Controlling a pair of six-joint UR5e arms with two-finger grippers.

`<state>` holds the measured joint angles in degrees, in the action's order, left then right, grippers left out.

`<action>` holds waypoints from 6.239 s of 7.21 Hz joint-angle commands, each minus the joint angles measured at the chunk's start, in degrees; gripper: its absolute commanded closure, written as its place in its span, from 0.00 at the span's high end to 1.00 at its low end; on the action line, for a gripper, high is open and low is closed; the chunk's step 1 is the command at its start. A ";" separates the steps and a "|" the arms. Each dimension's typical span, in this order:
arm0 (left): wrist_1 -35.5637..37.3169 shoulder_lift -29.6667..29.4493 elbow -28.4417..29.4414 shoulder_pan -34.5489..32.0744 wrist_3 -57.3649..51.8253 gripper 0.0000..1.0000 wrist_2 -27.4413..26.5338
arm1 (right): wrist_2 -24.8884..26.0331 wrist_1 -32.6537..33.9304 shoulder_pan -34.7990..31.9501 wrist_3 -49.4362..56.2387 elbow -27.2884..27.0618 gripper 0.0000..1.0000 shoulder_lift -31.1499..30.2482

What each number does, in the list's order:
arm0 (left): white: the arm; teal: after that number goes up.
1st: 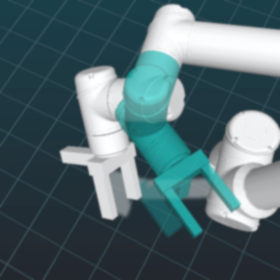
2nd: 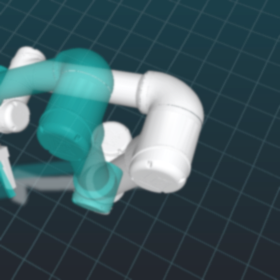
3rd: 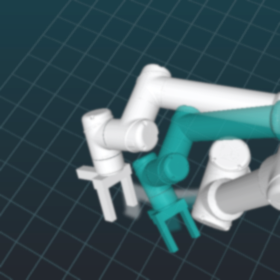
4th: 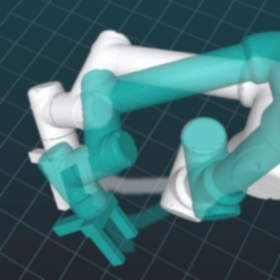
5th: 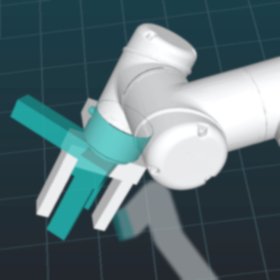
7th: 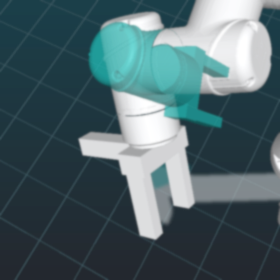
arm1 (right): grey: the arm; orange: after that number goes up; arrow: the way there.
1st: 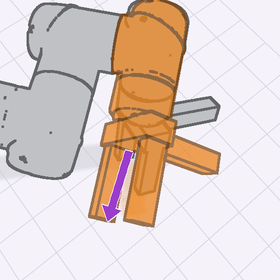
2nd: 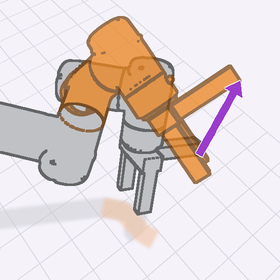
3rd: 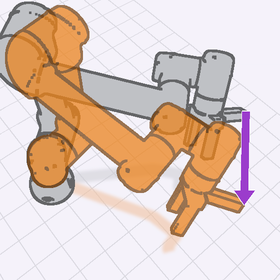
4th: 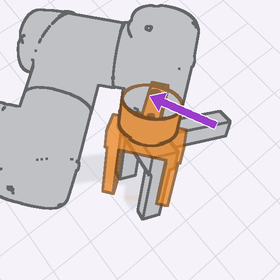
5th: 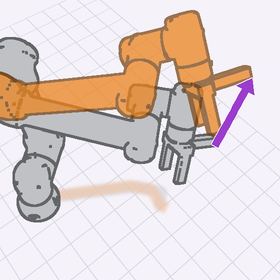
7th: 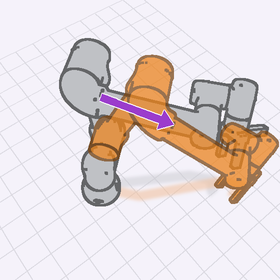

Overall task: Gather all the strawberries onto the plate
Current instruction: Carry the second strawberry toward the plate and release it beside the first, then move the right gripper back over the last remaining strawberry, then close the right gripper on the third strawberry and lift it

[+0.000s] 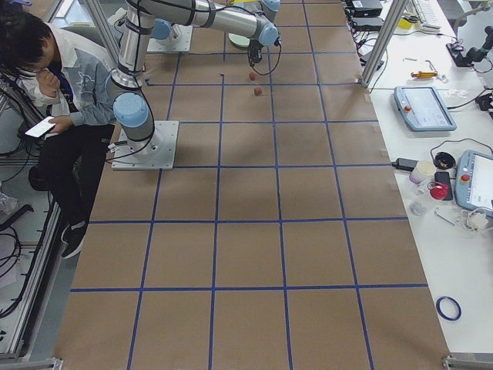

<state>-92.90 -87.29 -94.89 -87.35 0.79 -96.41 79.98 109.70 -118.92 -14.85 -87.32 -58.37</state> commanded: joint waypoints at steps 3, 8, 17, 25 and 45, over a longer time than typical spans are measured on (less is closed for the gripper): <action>-0.09 0.10 -0.21 -0.01 0.00 1.00 -0.01 | -2.90 0.95 -0.43 -0.35 0.04 0.52 1.68; -0.09 0.02 -0.38 -0.19 -0.09 1.00 -0.01 | -0.11 0.43 -0.17 -0.27 -0.39 1.00 -2.60; -0.09 -0.16 -0.47 -0.80 0.79 1.00 0.08 | 2.67 0.98 15.74 10.94 -12.93 1.00 -8.08; -0.09 -0.16 -1.44 -0.89 0.79 1.00 0.17 | 1.05 6.40 15.48 14.59 -14.20 0.91 -4.30; -0.18 -0.16 -1.61 -0.98 0.88 1.00 0.08 | 6.50 6.76 13.28 15.56 -11.75 0.00 -4.29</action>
<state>-93.04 -87.45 -96.44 -88.31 1.67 -96.33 85.42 117.07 -105.72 0.44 -100.05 -62.09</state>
